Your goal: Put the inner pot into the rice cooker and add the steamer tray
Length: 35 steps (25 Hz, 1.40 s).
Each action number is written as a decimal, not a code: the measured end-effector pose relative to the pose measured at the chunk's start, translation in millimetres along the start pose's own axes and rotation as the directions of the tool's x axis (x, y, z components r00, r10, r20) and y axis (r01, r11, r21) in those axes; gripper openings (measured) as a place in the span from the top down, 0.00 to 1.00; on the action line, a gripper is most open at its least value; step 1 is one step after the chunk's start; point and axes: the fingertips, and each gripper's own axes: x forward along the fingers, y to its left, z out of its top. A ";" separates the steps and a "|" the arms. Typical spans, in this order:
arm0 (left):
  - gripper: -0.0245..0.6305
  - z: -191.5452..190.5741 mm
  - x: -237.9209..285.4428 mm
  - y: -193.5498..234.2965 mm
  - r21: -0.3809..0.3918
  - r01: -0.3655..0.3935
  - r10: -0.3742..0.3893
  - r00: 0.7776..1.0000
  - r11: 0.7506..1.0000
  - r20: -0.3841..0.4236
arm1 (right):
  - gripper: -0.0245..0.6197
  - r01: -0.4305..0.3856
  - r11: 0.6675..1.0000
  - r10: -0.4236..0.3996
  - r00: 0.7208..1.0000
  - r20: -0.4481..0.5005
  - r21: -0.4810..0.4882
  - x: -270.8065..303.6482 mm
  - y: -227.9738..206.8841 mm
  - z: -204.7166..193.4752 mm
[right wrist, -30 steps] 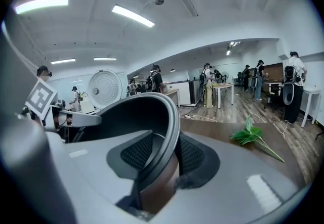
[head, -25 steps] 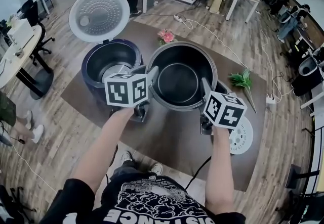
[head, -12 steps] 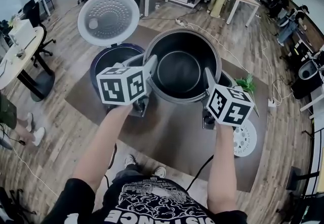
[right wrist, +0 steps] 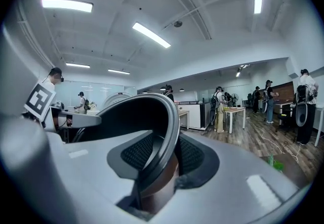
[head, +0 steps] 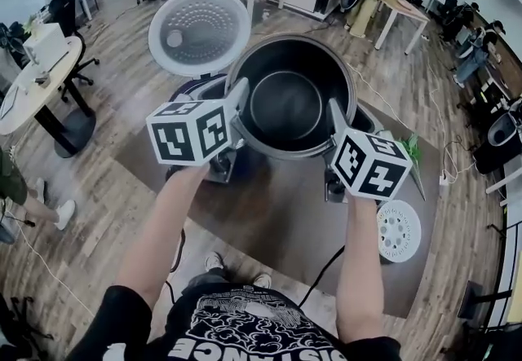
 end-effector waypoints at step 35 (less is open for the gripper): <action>0.82 -23.1 -49.2 175.9 -0.073 -0.239 0.233 0.969 0.968 -0.084 | 0.77 -0.201 0.977 0.210 0.958 -0.197 0.065 125.6 139.0 -72.5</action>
